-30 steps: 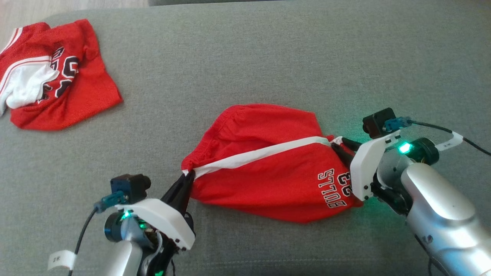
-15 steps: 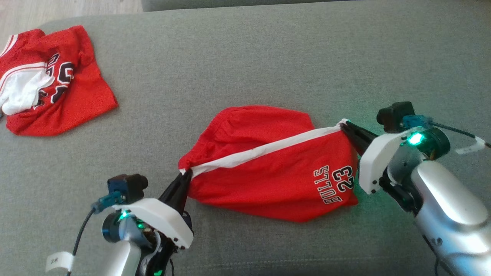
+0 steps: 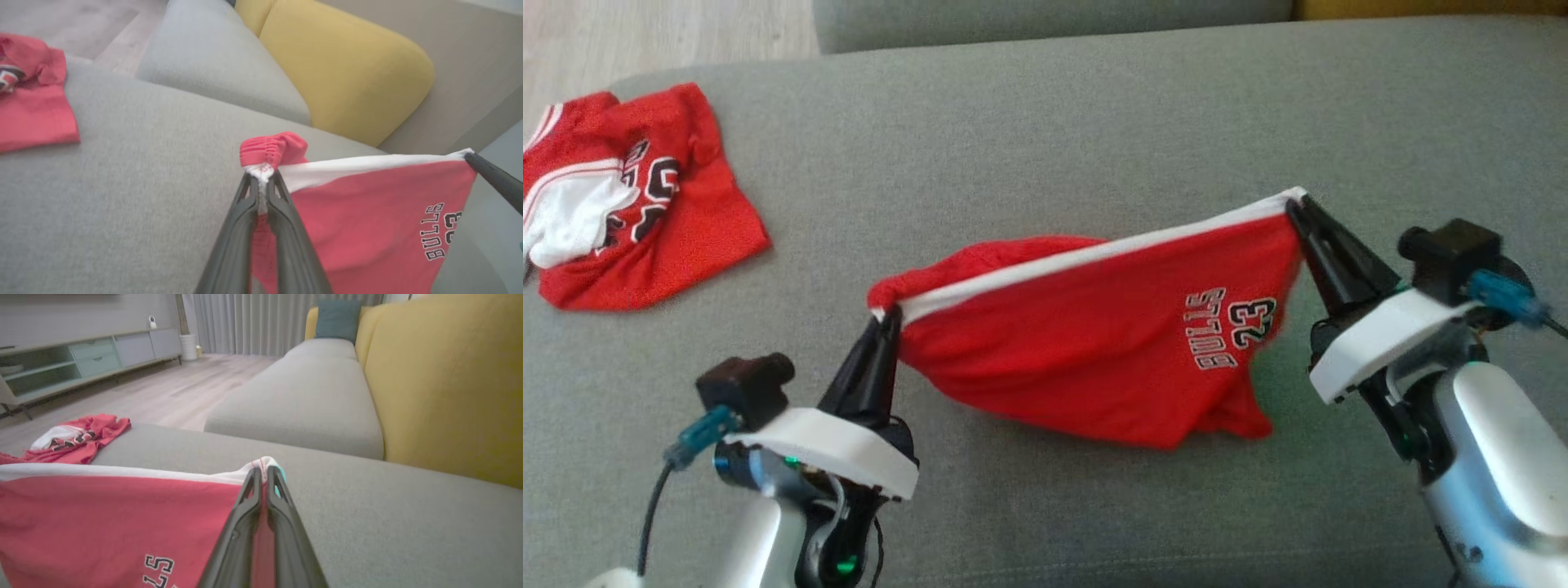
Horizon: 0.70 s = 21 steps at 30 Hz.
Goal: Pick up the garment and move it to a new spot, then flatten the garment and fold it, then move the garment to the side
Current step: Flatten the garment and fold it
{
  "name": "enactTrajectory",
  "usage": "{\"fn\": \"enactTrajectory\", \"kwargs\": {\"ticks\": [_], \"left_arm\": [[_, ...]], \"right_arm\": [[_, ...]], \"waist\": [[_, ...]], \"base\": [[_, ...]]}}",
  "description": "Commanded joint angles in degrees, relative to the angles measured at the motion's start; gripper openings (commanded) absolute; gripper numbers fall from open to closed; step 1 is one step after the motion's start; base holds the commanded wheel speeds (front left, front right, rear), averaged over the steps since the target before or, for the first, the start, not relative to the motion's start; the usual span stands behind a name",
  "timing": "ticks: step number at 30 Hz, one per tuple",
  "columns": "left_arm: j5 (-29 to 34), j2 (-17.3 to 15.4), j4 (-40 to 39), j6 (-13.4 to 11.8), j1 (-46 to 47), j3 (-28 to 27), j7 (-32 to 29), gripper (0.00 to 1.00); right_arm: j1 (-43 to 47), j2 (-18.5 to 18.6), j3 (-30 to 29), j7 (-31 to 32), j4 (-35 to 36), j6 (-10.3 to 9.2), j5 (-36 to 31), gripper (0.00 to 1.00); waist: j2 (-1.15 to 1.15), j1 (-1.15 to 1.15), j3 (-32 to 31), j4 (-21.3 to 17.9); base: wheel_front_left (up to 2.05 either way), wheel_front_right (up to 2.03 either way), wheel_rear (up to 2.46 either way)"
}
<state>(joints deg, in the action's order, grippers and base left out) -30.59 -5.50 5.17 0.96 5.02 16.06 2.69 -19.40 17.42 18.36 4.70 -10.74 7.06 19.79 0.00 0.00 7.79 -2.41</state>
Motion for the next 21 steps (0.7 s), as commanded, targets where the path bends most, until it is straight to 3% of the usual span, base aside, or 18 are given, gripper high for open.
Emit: {"fn": "enactTrajectory", "kwargs": {"ticks": [1,13,21], "left_arm": [[-0.2,-0.7,-3.2,-0.4,1.4,-2.3,1.1,0.0],[-0.4,-1.9,-18.3,-2.0,1.0,-4.9,2.6,0.0],[0.1,-6.7,-27.6,-2.5,9.4,-6.2,-6.3,0.0]], "right_arm": [[0.3,-0.2,-0.6,-1.1,3.2,0.43,-0.8,0.0],[3.3,-3.3,-8.0,-7.3,17.1,0.43,-6.7,0.0],[-0.3,-4.1,-9.1,-6.5,24.8,0.43,-8.7,0.0]], "waist": [[0.0,0.0,-0.7,-0.1],[0.0,0.0,-5.6,-1.4],[0.0,0.0,-5.9,-2.1]], "base": [[0.0,0.0,0.0],[0.0,0.0,0.0],[0.0,0.0,0.0]]}}
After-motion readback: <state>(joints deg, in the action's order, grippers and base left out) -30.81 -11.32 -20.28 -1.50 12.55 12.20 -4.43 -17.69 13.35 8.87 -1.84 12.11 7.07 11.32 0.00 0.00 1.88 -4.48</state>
